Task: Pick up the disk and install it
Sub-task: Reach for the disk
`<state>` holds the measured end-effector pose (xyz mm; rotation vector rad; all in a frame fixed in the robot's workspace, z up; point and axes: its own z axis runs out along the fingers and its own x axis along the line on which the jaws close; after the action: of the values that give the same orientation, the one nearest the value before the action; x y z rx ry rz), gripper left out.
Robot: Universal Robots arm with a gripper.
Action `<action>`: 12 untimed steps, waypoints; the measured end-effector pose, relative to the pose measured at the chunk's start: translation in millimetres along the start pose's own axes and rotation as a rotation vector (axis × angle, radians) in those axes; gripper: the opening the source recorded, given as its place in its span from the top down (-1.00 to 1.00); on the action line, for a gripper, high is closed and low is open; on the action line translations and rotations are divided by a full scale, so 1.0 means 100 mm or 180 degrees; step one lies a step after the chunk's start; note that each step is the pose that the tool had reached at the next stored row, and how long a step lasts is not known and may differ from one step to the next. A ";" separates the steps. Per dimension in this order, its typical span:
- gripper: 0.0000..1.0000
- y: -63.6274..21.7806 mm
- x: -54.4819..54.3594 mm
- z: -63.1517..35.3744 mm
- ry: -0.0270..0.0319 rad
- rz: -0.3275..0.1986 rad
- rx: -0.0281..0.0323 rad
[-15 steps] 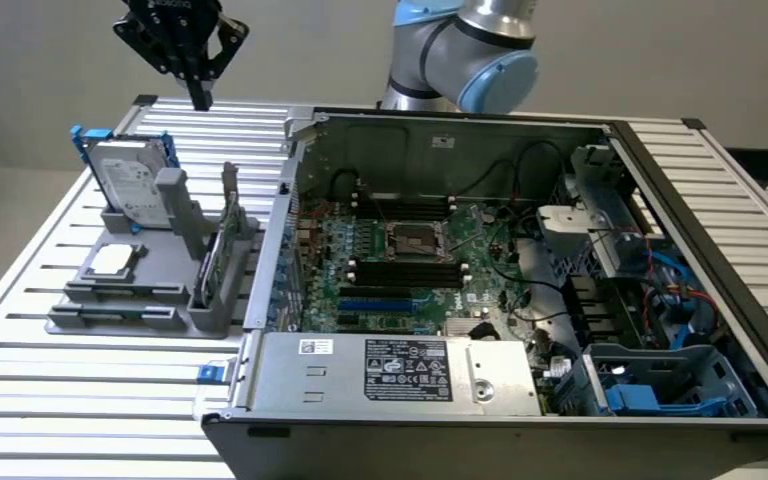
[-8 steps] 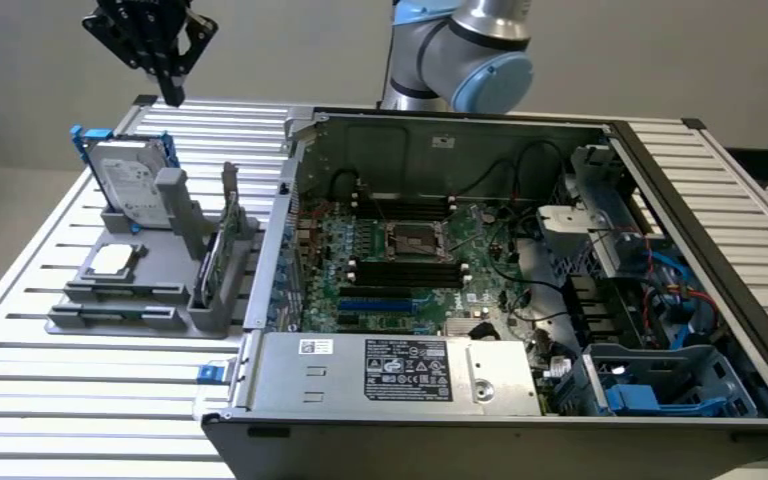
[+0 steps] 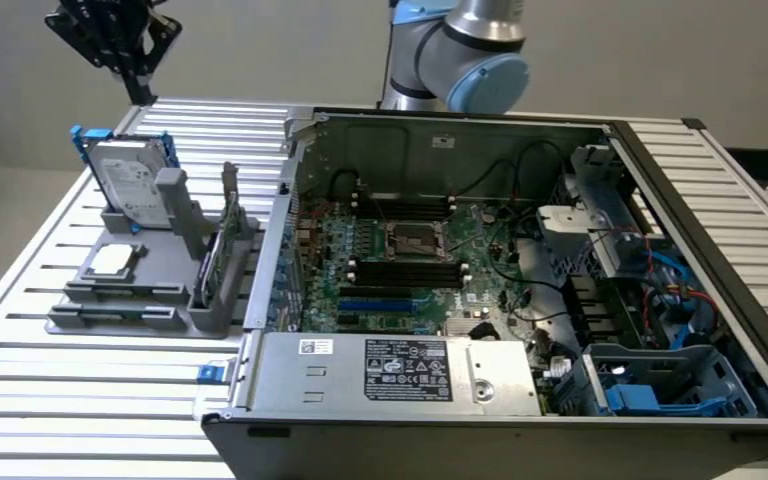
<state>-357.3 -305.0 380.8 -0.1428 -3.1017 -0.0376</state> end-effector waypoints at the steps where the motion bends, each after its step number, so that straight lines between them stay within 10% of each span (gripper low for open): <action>1: 0.79 0.001 0.05 0.005 0.0007 0.0000 0.0004; 12: 0.79 0.016 0.45 0.068 0.0057 -0.0035 0.0038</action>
<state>-401.7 -299.2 375.7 -0.1244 -3.0843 -0.0205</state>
